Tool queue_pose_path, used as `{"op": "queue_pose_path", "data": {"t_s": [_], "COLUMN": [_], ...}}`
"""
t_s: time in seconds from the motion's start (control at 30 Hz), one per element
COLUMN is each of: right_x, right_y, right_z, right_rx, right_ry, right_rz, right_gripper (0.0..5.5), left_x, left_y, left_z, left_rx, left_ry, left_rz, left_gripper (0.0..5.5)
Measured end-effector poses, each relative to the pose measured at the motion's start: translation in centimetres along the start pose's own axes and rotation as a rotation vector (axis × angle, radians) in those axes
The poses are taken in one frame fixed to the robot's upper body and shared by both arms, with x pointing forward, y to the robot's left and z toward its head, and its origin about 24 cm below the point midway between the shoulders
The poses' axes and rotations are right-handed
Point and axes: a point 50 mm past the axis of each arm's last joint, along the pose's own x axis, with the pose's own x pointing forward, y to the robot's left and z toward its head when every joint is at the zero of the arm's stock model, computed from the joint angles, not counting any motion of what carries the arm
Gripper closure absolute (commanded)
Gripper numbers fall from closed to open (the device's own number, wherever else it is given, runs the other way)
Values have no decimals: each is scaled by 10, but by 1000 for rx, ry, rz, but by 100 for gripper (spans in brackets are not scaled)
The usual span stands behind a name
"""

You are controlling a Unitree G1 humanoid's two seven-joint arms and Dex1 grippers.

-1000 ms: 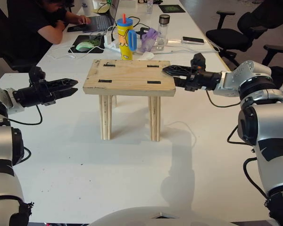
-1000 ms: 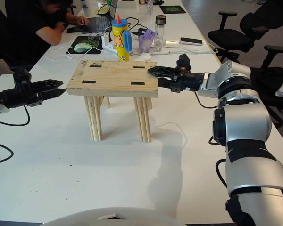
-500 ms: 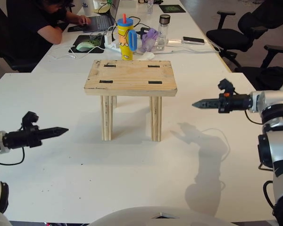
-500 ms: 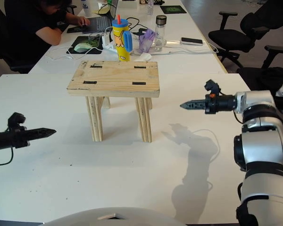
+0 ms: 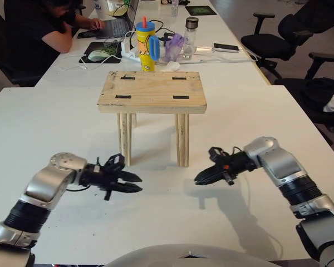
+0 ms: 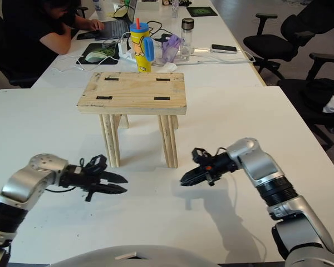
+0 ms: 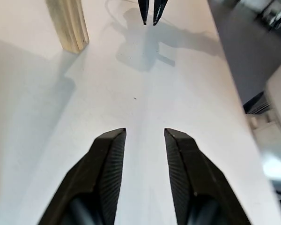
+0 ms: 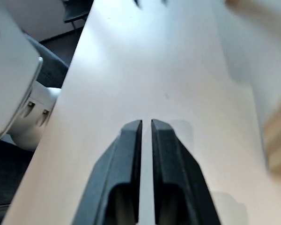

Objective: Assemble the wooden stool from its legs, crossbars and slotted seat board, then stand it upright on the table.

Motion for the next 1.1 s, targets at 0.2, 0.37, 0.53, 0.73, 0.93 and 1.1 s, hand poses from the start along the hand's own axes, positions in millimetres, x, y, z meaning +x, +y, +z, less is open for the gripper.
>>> {"op": "queue_pose_path", "data": {"t_s": [0.2,0.37,0.53,0.73,0.93,1.1], "right_x": [1,-6,-8,-5,-18,-2], "right_y": [-37,-79,-115,-141,-154,-149], "right_z": [14,23,36,49,88,61], "right_rx": [-167,-320,-478,-647,-700,-98], "right_ry": [3,122,280,464,446,-114], "right_rz": [-171,-415,-716,-1042,-1367,-1285], "right_gripper": [550,550,550,550,550,550], "left_x": [-5,-16,-23,-26,-29,-7], "left_y": [35,71,112,153,171,156], "left_z": [14,14,6,12,31,8], "left_rx": [179,232,203,165,144,-89], "left_ry": [109,219,274,318,276,-104], "left_rz": [90,206,425,829,1114,1069], "left_gripper": [547,547,547,547,547,547]}}
